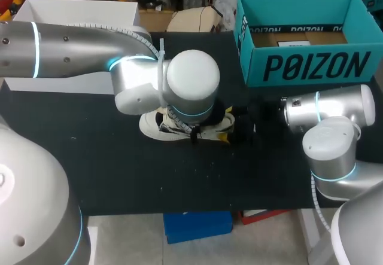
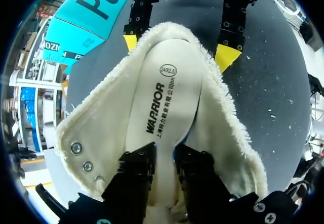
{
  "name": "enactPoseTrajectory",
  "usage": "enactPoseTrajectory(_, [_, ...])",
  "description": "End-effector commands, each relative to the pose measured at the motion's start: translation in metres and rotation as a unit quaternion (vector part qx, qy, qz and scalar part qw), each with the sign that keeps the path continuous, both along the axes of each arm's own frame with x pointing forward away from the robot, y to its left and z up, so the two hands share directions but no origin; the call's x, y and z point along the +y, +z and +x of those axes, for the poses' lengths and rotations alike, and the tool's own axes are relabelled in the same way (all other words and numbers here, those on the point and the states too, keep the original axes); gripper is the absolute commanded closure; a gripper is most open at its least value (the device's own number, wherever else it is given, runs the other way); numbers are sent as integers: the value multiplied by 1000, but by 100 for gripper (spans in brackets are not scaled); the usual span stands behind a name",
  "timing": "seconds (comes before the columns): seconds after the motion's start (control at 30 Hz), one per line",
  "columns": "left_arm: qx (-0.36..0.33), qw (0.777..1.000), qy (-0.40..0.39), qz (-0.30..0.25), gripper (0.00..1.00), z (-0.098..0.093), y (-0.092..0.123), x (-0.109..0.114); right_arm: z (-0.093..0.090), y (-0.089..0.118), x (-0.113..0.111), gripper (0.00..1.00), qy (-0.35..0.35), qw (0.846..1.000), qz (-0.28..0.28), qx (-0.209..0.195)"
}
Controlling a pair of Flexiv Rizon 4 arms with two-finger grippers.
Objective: Take the shoe out of the shoebox, open the shoe tongue, remove and reinsert the insole, then place the shoe into the shoebox
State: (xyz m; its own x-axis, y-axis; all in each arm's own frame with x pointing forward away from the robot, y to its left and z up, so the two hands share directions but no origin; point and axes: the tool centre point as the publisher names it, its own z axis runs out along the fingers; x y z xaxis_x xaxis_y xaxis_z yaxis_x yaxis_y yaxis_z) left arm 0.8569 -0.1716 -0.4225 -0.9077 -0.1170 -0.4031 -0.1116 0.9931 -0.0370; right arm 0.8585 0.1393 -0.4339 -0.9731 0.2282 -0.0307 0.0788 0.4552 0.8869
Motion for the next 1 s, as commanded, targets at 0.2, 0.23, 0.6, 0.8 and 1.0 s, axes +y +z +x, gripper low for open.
enactPoseTrajectory(0.2, [36,998,-47,3,100,13,-40,-14,0,-1,-1,100,0,1000,-1,1])
enactPoseTrajectory(0.23, [42,998,-53,2,100,12,-39,-15,0,-1,-1,100,0,1000,-1,1])
enactPoseTrajectory(0.6, [115,985,-124,-26,100,1,-17,-20,0,-1,-1,100,0,1000,-1,1])
enactPoseTrajectory(0.8, [116,985,-123,-31,100,1,-3,-18,0,-1,-1,100,0,1000,-1,1])
enactPoseTrajectory(1.0, [110,986,-118,-33,100,2,10,-16,0,-1,-1,100,0,1000,-1,1])
